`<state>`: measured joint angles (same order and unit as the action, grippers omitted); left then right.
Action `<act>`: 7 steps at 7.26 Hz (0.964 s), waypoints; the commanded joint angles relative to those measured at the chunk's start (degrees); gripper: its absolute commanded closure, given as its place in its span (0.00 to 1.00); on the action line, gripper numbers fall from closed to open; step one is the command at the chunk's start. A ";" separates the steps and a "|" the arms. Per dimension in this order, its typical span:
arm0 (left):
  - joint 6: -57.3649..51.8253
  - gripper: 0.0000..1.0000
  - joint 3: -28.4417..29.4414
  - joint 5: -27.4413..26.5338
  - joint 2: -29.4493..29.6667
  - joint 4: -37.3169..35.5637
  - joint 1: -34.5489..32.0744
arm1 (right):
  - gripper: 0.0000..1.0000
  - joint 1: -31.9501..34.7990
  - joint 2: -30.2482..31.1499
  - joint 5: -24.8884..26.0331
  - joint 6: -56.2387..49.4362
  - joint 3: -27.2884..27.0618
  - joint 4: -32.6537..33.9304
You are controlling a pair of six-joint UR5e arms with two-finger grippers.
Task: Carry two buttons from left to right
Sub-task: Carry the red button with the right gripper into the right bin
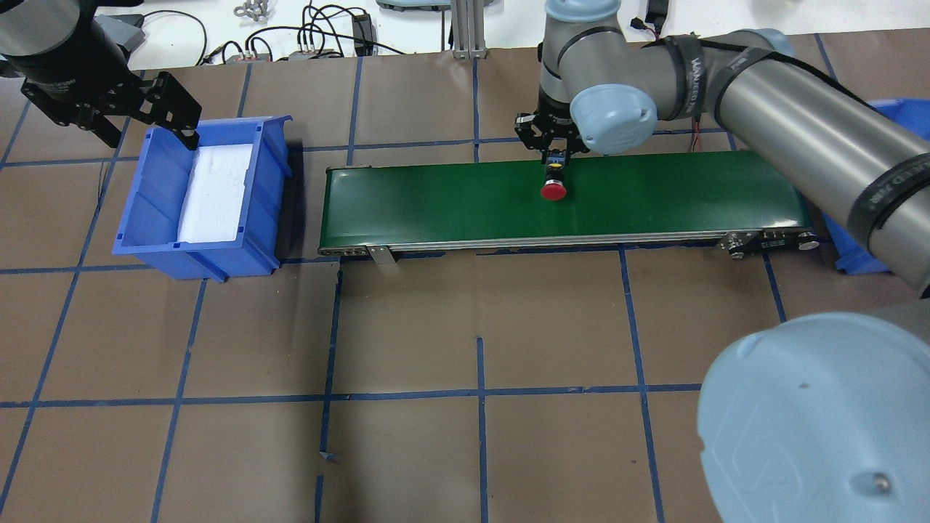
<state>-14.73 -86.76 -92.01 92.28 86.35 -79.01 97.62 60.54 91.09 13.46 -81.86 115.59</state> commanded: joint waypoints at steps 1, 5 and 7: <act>0.84 0.00 -0.69 -0.88 -0.25 0.05 0.00 | 0.95 -9.50 3.08 -0.04 -20.83 1.96 -3.43; 1.90 0.00 -0.08 -0.80 -0.16 0.84 -0.18 | 0.95 -25.60 5.91 -0.12 -41.20 9.32 -20.53; 1.99 0.00 0.10 -0.89 -0.52 1.98 -0.70 | 0.95 -30.88 5.91 0.05 -46.56 11.10 -25.49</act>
<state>-12.78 -86.71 -92.83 91.94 87.86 -79.34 70.26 66.40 91.04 -29.15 -72.08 93.33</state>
